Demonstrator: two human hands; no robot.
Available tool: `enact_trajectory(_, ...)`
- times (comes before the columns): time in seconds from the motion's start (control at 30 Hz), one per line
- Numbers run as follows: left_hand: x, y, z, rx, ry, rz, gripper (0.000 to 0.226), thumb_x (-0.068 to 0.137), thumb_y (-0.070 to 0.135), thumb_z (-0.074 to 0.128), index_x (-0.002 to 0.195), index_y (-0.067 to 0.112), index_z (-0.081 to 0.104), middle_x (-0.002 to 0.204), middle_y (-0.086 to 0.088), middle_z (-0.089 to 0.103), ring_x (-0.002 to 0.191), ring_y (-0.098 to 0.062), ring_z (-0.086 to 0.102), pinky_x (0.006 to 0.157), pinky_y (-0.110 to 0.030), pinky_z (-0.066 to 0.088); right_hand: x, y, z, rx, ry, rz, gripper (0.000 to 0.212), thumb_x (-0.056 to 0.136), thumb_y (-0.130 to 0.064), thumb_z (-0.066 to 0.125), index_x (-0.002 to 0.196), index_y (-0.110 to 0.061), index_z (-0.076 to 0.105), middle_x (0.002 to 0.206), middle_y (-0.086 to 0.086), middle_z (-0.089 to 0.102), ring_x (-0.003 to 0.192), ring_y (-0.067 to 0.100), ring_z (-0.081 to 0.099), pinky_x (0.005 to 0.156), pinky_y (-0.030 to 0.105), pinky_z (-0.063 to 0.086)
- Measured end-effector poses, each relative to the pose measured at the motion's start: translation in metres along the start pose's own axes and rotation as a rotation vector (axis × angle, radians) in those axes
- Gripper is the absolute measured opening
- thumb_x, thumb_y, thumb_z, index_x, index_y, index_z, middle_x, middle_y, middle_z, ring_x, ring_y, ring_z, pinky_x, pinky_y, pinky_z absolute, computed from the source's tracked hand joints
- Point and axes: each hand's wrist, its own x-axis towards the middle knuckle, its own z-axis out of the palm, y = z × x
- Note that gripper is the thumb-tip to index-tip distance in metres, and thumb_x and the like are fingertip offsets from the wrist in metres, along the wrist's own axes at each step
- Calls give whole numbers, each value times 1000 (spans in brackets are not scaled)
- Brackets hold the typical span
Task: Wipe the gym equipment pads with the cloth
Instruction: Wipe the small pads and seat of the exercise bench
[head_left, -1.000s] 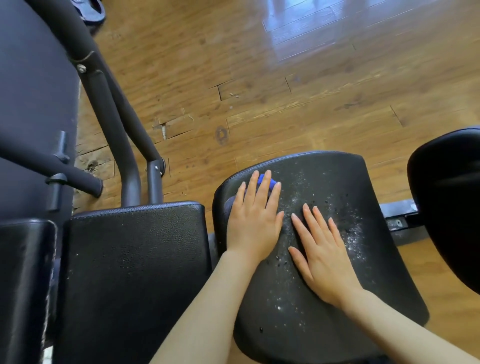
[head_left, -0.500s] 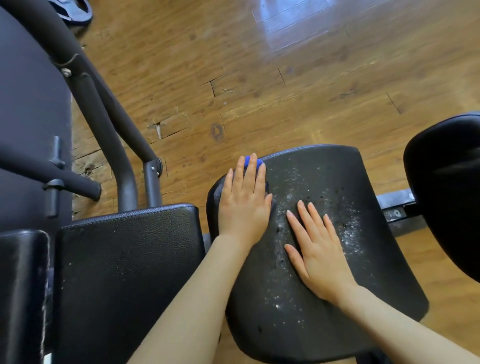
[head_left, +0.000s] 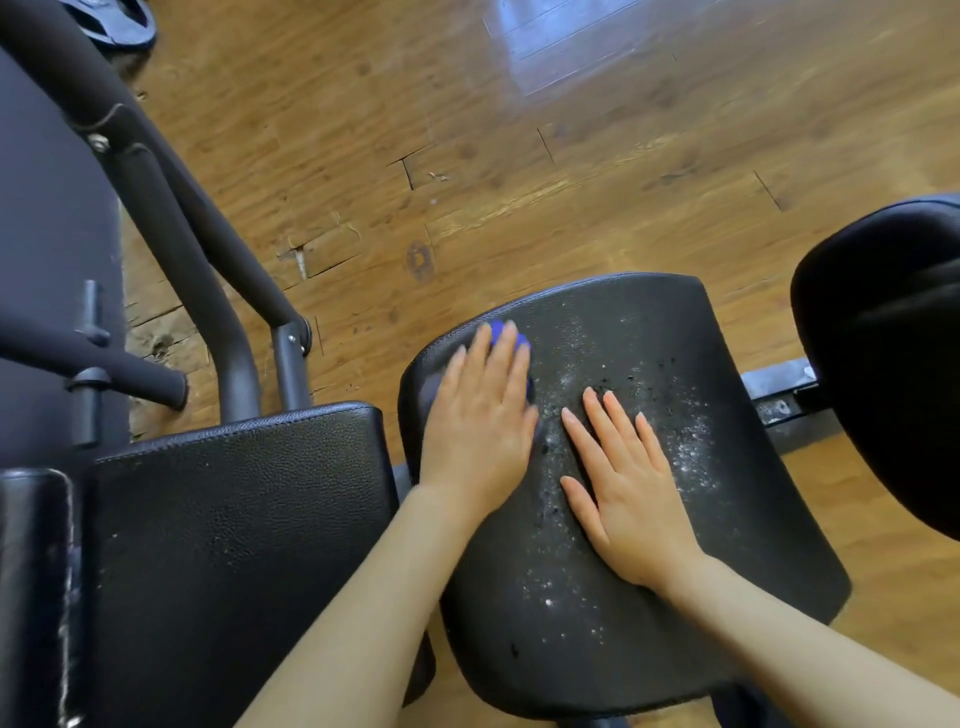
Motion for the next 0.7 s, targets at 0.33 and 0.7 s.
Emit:
enact_trajectory(0.33,35,-20,-2,28,36,-116,63,94,39,25,145,5,41,154,-15,33,143,-34,28,115,-47,27,1,-1,-2,0,3,-8,59,98,-44,31,151,-18,28,160,5,15,148,22,9,118,46,11)
enact_trajectory(0.7,-45,2,-2,0,4,66,61,94,39,33,146,7,39,157,-11,29,145,-29,24,115,-44,20,1,-1,-2,2,-7,-5,60,97,-44,32,151,-19,28,160,5,14,148,22,9,117,46,12)
